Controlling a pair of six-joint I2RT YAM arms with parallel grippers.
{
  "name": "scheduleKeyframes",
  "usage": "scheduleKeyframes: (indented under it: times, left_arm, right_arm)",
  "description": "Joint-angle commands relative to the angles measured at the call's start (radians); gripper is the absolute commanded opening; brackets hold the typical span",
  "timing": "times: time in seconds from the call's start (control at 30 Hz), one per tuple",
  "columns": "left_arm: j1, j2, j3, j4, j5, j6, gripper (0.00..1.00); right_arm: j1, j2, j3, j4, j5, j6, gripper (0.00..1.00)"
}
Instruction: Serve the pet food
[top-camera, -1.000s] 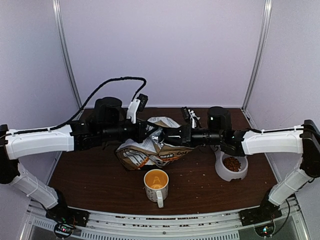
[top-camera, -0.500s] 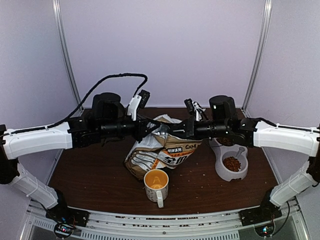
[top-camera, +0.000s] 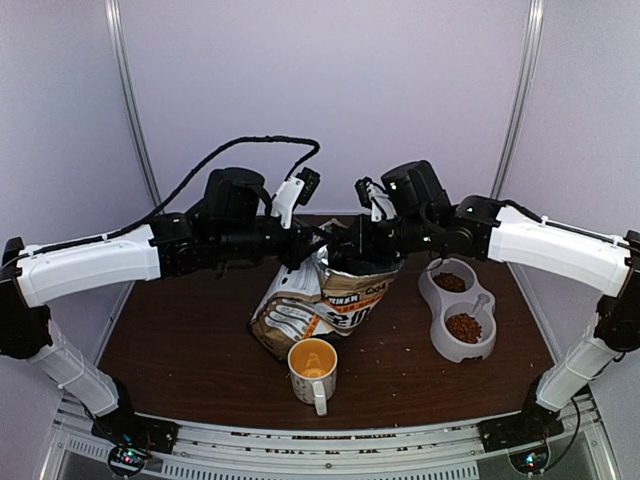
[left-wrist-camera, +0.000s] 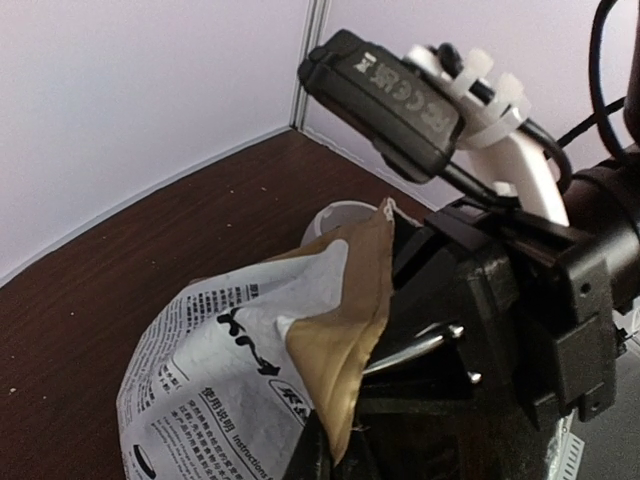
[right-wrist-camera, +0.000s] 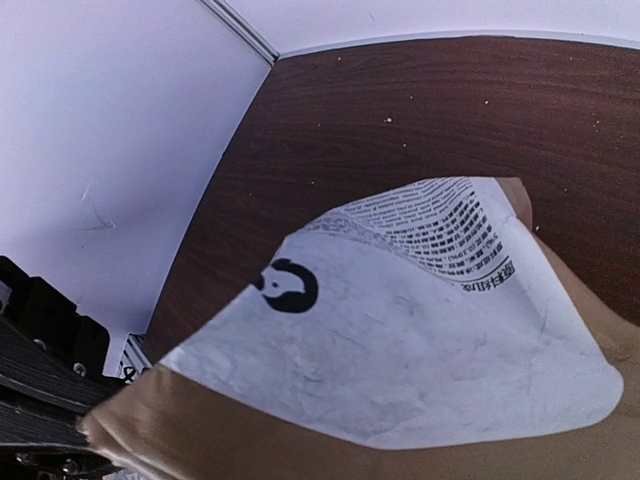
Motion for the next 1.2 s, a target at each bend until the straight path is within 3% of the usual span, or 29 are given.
scheduleKeyframes:
  times: [0.0, 0.23, 0.53, 0.93, 1.17]
  left_arm:
    - [-0.021, 0.029, 0.056, -0.010, -0.043, 0.053, 0.00]
    - [-0.025, 0.016, 0.052, -0.035, -0.141, 0.037, 0.00]
    - [-0.010, -0.084, -0.074, -0.012, -0.217, 0.020, 0.00]
    - [-0.010, -0.123, -0.097, 0.047, -0.198, 0.092, 0.00]
    - [0.006, 0.002, 0.072, 0.038, -0.204, 0.093, 0.00]
  right_arm:
    - [0.013, 0.048, 0.134, -0.106, 0.102, -0.044, 0.00]
    - [0.017, 0.021, 0.132, -0.103, 0.091, -0.042, 0.00]
    - [-0.068, -0.183, -0.085, 0.051, -0.127, 0.087, 0.00]
    - [-0.086, -0.314, -0.085, -0.136, 0.002, -0.028, 0.00]
    - [-0.065, -0.226, -0.146, -0.164, 0.197, -0.058, 0.00]
